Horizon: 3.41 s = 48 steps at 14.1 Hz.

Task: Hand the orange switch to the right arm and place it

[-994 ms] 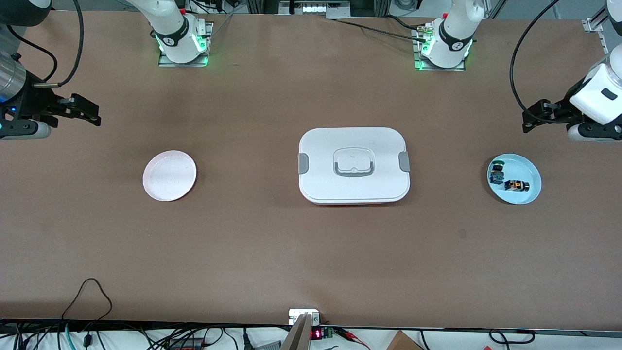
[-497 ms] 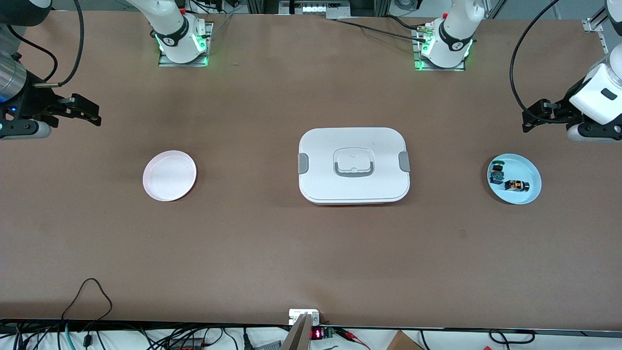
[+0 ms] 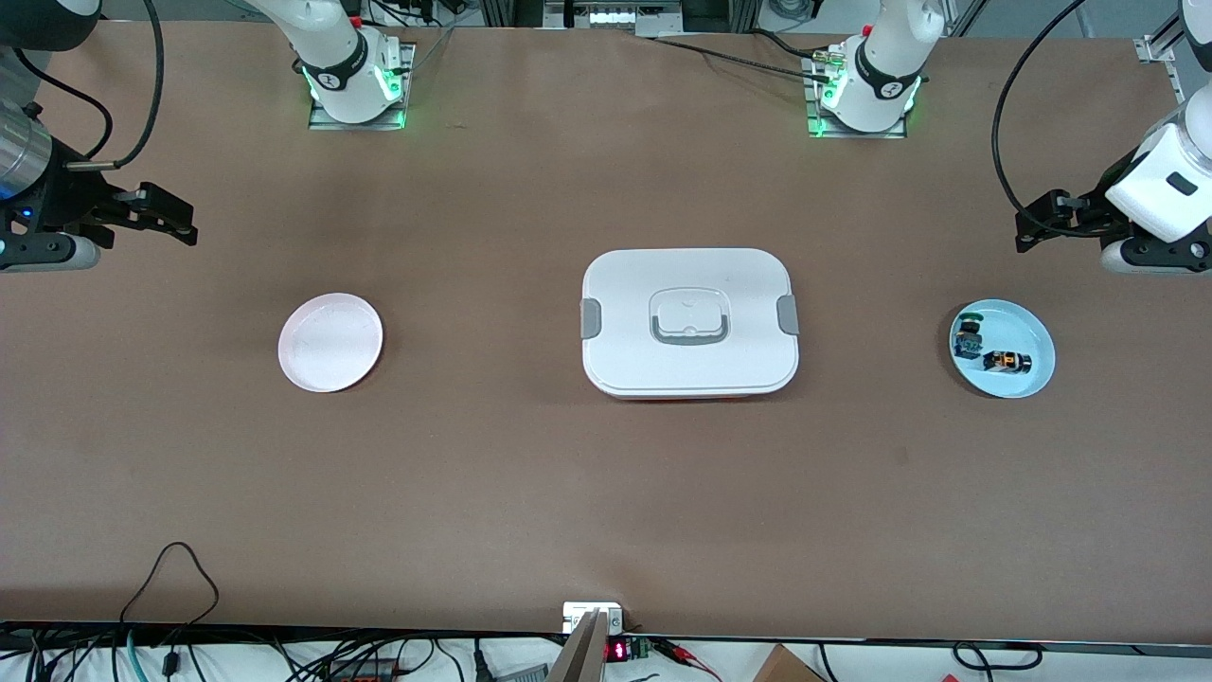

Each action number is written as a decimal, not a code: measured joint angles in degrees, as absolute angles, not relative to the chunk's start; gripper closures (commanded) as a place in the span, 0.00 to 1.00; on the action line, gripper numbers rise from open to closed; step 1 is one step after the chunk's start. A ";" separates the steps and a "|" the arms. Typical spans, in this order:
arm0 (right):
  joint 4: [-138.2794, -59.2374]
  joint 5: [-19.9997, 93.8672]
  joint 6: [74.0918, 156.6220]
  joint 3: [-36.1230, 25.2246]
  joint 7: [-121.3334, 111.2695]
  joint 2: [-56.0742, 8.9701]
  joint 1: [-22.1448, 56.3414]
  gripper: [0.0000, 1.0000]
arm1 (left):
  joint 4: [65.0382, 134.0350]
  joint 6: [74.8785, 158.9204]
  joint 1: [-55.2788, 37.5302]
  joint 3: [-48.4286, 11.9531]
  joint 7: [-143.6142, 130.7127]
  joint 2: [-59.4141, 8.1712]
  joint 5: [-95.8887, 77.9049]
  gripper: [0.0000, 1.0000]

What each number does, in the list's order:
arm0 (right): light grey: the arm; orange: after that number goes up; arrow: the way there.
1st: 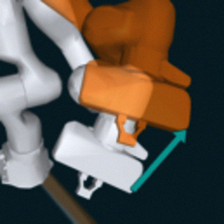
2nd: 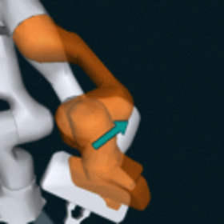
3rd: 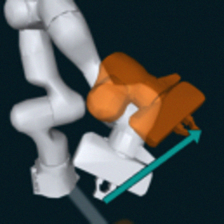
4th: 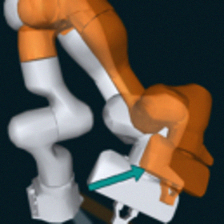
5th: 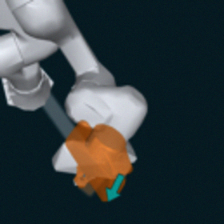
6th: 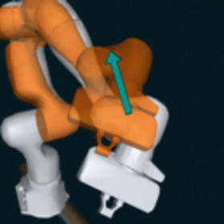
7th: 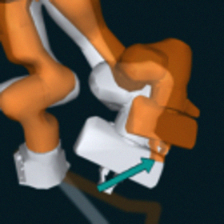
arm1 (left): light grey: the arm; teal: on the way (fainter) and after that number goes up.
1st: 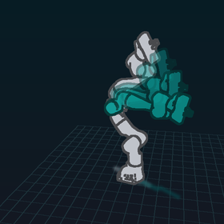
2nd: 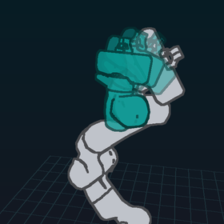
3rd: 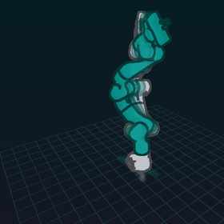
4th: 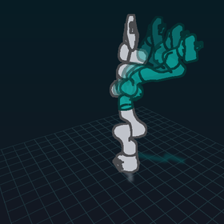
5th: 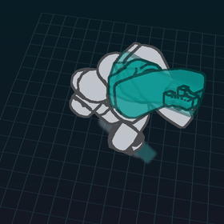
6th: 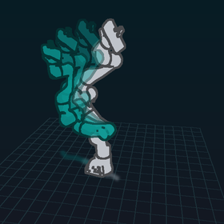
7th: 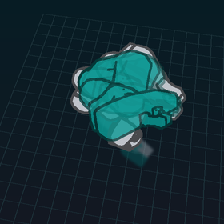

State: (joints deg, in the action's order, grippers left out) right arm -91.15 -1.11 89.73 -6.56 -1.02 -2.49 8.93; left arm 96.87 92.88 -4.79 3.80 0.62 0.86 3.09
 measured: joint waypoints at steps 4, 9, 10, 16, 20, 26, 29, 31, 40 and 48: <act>-91.15 -1.11 89.73 -6.56 -1.02 -2.49 8.95 0.00 | 96.87 92.77 -4.80 3.80 0.62 0.83 3.09 0.00; -91.15 -1.11 89.73 -6.52 -1.02 -2.49 9.16 0.00 | 96.86 92.14 -4.80 3.79 0.62 0.44 3.09 0.00; -91.15 -1.11 89.73 -6.52 -1.02 -2.49 9.18 0.00 | 96.86 91.92 -4.80 3.79 0.62 0.33 3.09 0.00; -91.15 -1.11 89.73 -6.53 -1.02 -2.49 9.17 0.00 | 96.85 91.09 -4.61 4.03 0.61 0.06 3.09 0.00; -91.15 -1.12 89.73 -6.74 -1.02 -2.49 9.11 0.00 | 96.83 90.82 -3.04 4.40 0.62 -1.82 3.09 0.00; -91.15 -1.13 89.73 -6.77 -1.02 -2.47 9.12 0.00 | 96.80 91.44 3.23 4.56 1.30 -11.42 3.10 0.00; -91.14 -1.12 89.73 -6.76 -1.02 -2.46 9.12 0.00 | 97.38 97.84 5.96 4.56 4.56 -16.49 3.10 0.00; -91.14 -1.12 89.75 -6.76 -1.02 -2.46 9.13 0.00 | 98.61 105.28 8.74 4.61 10.04 -19.25 3.10 0.00; -91.14 -1.12 89.93 -6.76 -1.00 -2.72 9.13 0.00 | 112.07 133.37 11.45 4.46 15.27 -23.18 3.10 0.00; -91.14 -1.12 90.01 -6.73 -1.00 -2.76 9.16 0.00 | 121.13 153.26 12.64 4.46 17.51 -25.14 3.10 0.00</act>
